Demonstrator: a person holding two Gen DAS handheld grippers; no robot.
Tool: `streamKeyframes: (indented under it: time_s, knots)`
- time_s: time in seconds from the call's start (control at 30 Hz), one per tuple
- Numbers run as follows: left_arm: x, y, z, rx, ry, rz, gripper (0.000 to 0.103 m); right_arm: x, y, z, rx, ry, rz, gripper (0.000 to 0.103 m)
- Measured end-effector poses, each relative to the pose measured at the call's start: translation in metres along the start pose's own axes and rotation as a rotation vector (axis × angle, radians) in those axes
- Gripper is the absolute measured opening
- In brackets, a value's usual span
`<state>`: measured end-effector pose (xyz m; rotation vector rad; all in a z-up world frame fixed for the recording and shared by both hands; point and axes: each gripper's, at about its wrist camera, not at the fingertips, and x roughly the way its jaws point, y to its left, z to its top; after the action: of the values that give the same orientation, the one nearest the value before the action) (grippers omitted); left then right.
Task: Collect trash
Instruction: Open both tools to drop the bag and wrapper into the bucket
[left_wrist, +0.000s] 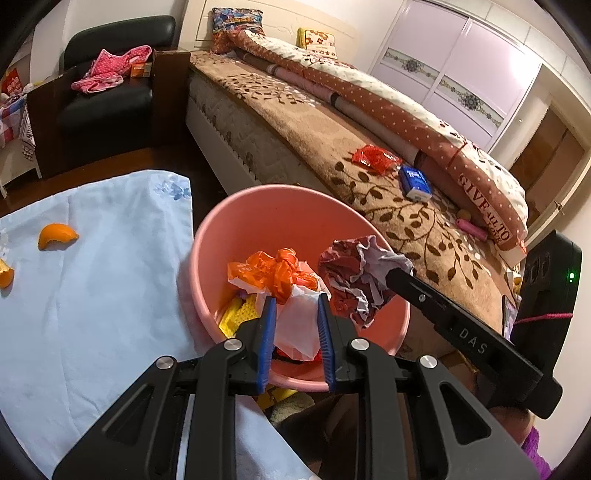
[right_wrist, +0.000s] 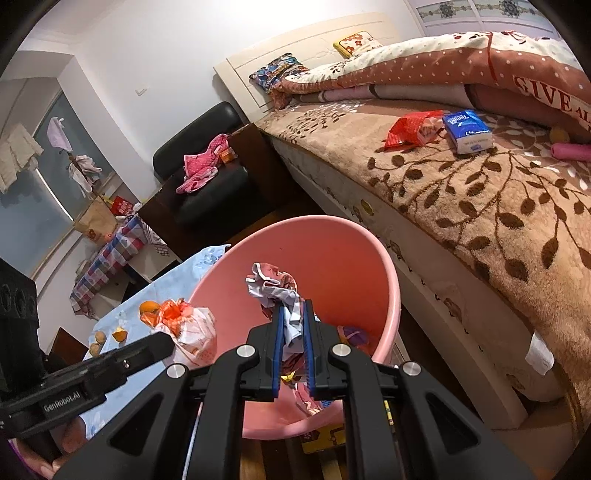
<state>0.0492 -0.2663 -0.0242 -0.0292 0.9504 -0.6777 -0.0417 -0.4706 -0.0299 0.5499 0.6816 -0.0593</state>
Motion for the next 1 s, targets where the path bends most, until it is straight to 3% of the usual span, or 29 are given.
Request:
streamKeyframes:
  time_s: [0.77,1.0]
  knots:
    - [0.0045,-0.0038,-0.0088,0.0,0.033,0.004,0.022,0.0012,-0.0023,-0.0032,0.014,0.0,0.002,0.011]
    - [0.0014,-0.0006,-0.0083,-0.016,0.036,0.017,0.025,-0.0036,0.0006,-0.0023,0.015,-0.014,-0.001,0.03]
